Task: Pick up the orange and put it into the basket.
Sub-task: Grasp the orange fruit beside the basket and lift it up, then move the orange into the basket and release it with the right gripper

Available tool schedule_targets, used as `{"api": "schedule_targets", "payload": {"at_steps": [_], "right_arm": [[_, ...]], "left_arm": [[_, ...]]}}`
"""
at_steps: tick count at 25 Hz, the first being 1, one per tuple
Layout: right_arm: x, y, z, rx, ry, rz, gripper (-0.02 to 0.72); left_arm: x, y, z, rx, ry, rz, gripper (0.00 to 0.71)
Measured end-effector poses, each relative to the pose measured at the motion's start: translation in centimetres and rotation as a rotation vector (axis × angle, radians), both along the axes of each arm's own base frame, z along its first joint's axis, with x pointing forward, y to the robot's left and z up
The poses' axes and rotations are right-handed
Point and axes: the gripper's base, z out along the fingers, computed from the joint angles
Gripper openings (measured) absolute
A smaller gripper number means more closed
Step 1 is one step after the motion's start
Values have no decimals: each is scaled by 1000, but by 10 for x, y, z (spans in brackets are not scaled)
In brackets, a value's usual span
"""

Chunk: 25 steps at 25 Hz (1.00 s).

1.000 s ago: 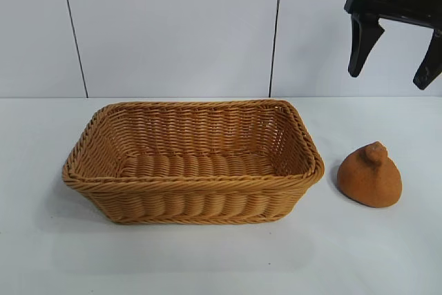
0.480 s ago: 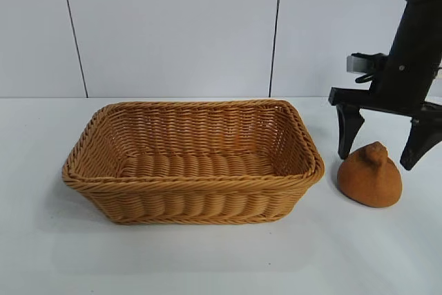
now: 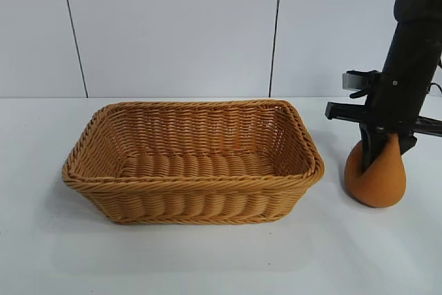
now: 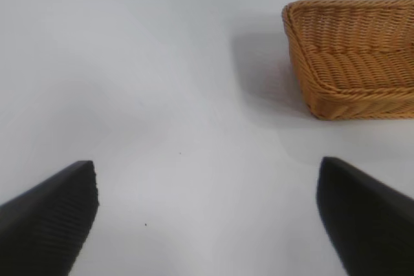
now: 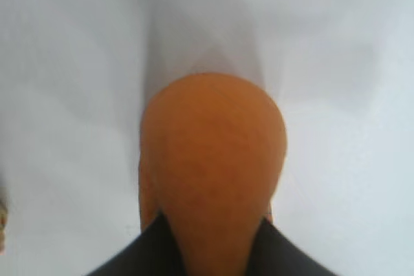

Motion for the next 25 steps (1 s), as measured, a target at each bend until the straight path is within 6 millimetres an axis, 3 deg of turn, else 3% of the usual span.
{"api": "schedule_targets", "payload": {"at_steps": [4,8,13,19,25], "right_arm": [[10,1,32,8,-60,8,54],[22,3,87,29,-224,8,54],[17,17,135,54,-350,38,54],[4,60,143,91,-347,134,54],[-21,136,144,157,-369,281,54]], "left_arm": [[0,0,0,0,0,0,651],[0,0,0,0,0,0,651],[0,0,0,0,0,0,651],[0,0,0,0,0,0,651],[0,0,0,0,0,0,651]]}}
